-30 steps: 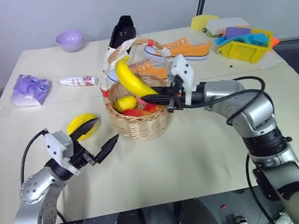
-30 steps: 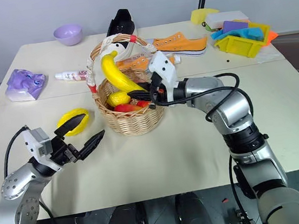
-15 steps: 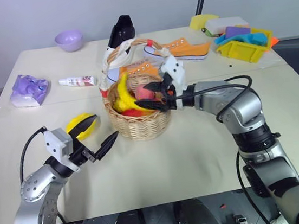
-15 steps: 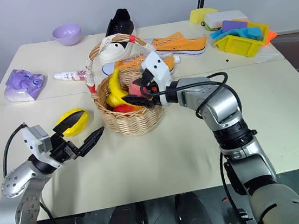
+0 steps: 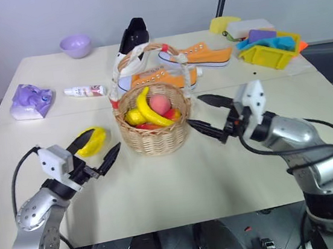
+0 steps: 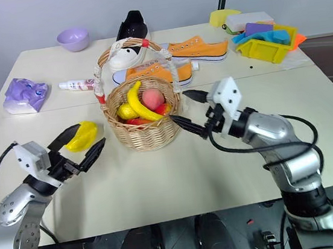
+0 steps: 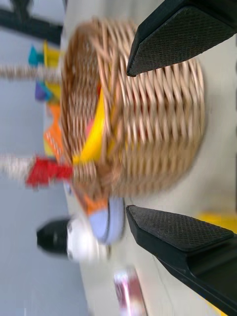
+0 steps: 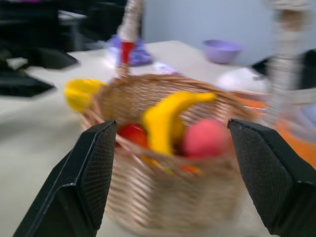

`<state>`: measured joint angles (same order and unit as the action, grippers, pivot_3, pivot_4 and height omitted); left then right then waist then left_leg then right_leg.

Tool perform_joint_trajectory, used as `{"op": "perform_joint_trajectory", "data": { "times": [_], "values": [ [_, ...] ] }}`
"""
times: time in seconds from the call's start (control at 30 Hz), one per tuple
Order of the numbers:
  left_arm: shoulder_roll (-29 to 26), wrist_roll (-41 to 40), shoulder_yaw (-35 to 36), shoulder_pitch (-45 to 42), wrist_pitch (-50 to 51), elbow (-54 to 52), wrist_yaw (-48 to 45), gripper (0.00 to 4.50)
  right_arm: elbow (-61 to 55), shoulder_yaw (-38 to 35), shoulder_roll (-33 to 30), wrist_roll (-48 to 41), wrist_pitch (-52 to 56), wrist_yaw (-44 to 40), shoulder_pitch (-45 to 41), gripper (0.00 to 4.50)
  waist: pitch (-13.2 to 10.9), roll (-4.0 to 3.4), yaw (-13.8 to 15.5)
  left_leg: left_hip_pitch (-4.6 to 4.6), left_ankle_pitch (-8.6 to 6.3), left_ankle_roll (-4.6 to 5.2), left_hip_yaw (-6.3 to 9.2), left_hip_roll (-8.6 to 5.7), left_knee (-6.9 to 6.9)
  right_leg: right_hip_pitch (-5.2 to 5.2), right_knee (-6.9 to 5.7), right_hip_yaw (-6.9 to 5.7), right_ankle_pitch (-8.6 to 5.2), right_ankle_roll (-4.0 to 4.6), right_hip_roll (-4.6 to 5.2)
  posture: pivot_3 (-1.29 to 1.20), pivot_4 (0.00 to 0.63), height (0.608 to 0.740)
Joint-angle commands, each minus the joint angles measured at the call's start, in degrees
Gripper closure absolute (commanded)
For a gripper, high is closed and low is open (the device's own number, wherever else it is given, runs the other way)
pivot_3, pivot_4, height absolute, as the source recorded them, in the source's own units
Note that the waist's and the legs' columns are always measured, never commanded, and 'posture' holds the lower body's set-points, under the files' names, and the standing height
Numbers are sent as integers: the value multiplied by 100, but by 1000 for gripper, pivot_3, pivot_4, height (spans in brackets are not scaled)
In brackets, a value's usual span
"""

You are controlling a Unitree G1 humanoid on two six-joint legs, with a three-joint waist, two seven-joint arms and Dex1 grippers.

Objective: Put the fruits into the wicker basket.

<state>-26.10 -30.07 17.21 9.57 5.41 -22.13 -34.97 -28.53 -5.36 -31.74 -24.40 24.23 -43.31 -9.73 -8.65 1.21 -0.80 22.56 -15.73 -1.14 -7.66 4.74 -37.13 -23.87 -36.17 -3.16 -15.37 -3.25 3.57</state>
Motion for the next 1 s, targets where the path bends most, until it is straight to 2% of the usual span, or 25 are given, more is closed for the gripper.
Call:
{"op": "perform_joint_trajectory", "data": {
  "times": [0.03,0.1,0.2,0.37,0.53,0.77,1.0],
  "values": [
    [82,246,229,116,-156,-159,339,0,-197,-104,-91,168,-485,-47,367,796,-1,-1,-1,-1,0,0,0,0,0,0,0,0,-3,5,0,0,150,740],
    [134,539,267,99,-160,-132,667,0,-179,-125,14,19,-611,-58,525,796,-1,-1,-8,-3,0,0,-1,0,-1,0,-1,2,-7,13,-1,0,150,740],
    [161,764,290,6,261,-255,1201,0,-144,-11,-22,124,-828,-109,600,16,-1,-1,2,-9,0,0,0,1,-5,7,0,3,-8,14,-3,0,150,740],
    [114,958,200,-63,875,-529,1685,0,-138,133,-23,248,-1026,-93,688,16,-1,1,15,-10,0,-1,0,0,-4,10,1,4,-8,14,1,0,150,740],
    [-333,1098,199,-487,1817,-539,1837,0,-41,273,-154,374,-1257,-270,642,16,-1,2,16,-9,0,0,1,0,-4,9,1,3,-8,15,-1,0,150,740],
    [-1161,620,12,-1407,3544,-205,1389,0,-67,331,-327,132,-1228,-661,492,16,-4,6,13,-10,0,-1,0,-1,-4,10,1,3,-8,14,-1,0,150,740],
    [-1625,804,-486,-2276,3861,638,893,0,-50,433,-344,66,-1203,-787,418,16,-6,9,13,-10,1,-1,-1,-8,-1,9,0,2,-7,14,-3,0,150,740]
  ]
}}
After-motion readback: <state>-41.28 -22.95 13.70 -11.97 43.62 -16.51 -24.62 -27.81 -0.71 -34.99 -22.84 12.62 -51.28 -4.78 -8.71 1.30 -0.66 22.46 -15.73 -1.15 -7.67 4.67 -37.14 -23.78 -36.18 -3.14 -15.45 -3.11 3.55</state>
